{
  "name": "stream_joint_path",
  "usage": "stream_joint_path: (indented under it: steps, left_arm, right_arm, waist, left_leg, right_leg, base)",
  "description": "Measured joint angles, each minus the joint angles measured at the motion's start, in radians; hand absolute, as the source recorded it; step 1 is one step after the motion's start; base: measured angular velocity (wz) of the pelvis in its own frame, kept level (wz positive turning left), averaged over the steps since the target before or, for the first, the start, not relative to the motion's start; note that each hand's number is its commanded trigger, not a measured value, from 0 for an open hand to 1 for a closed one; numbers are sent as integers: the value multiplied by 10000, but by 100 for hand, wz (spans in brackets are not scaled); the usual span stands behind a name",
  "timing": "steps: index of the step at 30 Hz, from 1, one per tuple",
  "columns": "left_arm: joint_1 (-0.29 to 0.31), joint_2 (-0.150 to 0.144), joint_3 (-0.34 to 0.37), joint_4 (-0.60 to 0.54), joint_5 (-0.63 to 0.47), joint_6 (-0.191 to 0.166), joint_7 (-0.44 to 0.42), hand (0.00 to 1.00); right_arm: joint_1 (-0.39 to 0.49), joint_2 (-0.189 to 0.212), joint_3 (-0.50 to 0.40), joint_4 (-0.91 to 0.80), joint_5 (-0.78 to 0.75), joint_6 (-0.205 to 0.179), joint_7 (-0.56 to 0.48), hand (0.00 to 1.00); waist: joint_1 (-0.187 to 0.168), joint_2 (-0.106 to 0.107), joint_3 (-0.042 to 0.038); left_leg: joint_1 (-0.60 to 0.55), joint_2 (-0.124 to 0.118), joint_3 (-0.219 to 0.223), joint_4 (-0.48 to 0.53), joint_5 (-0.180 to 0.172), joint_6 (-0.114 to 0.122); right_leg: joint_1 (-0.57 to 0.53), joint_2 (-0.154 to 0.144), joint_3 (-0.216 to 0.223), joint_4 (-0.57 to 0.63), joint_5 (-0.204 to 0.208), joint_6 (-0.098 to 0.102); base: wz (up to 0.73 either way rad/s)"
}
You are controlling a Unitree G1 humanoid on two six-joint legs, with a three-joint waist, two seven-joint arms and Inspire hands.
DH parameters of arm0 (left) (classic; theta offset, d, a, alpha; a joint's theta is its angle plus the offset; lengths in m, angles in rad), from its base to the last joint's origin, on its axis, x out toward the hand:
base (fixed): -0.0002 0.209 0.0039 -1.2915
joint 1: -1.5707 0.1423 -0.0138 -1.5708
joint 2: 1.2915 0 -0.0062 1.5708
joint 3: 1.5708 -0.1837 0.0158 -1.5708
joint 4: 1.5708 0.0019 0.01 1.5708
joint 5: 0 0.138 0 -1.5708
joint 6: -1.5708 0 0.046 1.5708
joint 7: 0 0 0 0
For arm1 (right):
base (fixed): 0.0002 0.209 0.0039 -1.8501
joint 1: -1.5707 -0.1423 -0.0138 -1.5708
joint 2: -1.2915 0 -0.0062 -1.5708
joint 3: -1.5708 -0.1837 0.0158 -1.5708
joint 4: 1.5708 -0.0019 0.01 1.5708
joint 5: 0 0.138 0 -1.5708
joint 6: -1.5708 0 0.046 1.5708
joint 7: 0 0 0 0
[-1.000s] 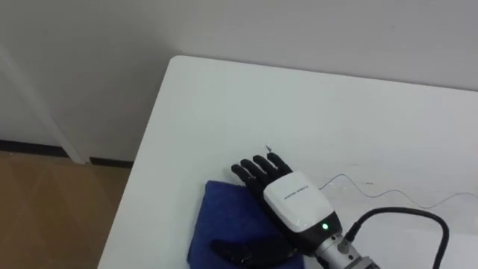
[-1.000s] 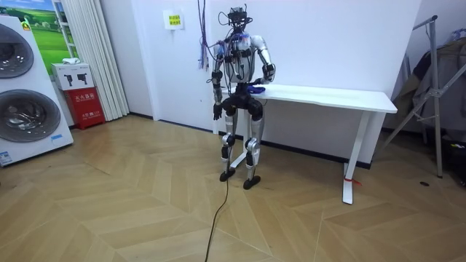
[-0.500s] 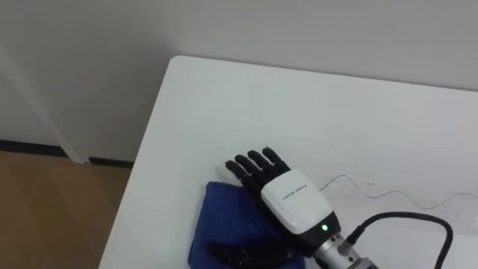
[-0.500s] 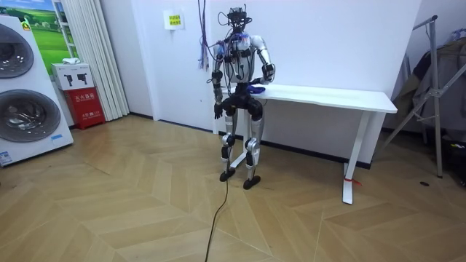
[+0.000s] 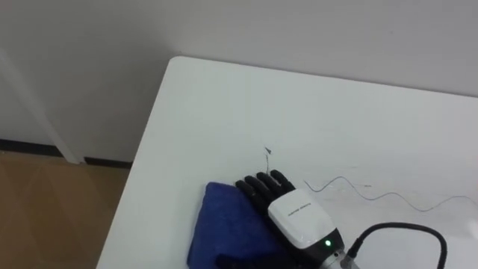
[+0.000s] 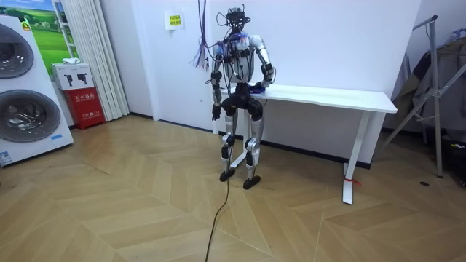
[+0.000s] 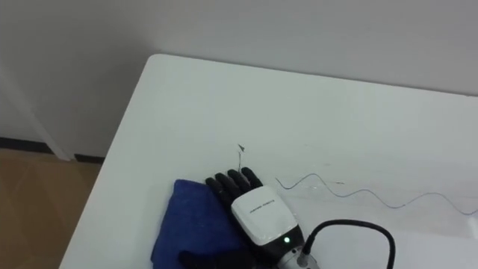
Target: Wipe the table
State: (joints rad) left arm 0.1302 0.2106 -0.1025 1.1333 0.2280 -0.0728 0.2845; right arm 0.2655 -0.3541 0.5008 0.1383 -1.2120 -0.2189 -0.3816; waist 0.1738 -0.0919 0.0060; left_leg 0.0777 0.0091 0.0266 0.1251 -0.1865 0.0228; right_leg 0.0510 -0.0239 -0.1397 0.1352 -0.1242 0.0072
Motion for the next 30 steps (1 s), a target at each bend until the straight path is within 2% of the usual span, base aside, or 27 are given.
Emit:
stream_joint_path:
  steps: [10,13,14,15,16,20,23,27,30]
  left_arm:
    - [-28,-20,-1,-1,-3,3,95,0]
    - [-95,-31,-7,-1,-67,10,64,0]
    - [-115,-32,-11,-1,-74,10,55,0]
    - [-184,-32,-13,-1,-101,10,37,0]
    - [-233,-32,-11,2,-222,10,21,0]
    - [-291,-107,-8,-36,-505,9,17,0]
    - [-291,-247,-12,-61,-622,7,-20,0]
    - [-278,-238,-225,-126,-816,6,-49,0]
    - [-275,-214,-231,-118,-874,6,-61,0]
  right_arm:
    - [22,148,132,33,382,8,10,0]
    - [6,141,239,84,530,30,-10,0]
    - [6,139,247,98,529,30,-23,46]
    - [-9,138,256,148,517,30,-93,81]
    - [-13,136,267,165,515,31,-145,100]
    - [-94,230,300,368,529,20,-566,100]
    - [-343,544,253,373,568,51,-845,100]
    - [-546,529,292,380,682,103,-1263,100]
    - [-529,522,416,353,724,-48,-1472,100]
  waist:
    - [-10,31,-26]
    - [-38,107,-70]
    - [-52,131,-95]
    - [-59,176,-121]
    - [-55,225,-120]
    - [-85,284,-126]
    - [-149,272,-131]
    - [-174,214,-143]
    - [-233,200,-139]
  left_leg:
    - [-28,1,29,18,0,0]
    - [-78,2,28,32,0,0]
    - [-110,1,28,39,0,0]
    - [-173,-3,36,46,3,0]
    - [-187,-3,40,50,3,0]
    - [-198,2,40,33,3,0]
    - [-223,-3,37,33,2,0]
    - [-238,-6,19,30,2,0]
    - [-237,-10,19,29,2,0]
  right_leg:
    - [-18,-3,7,0,0,0]
    - [-54,-3,1,-2,1,0]
    - [-84,-5,1,2,1,0]
    - [-159,-9,3,10,1,0]
    - [-172,-9,1,7,1,-1]
    - [-190,0,-3,3,1,0]
    - [-213,-3,-2,3,1,0]
    - [-227,-8,-37,2,1,0]
    - [-230,-24,-111,1,1,0]
  base:
    - [0]
    - [0]
    - [0]
    - [0]
    - [0]
    - [0]
    - [0]
    - [1]
    - [0]
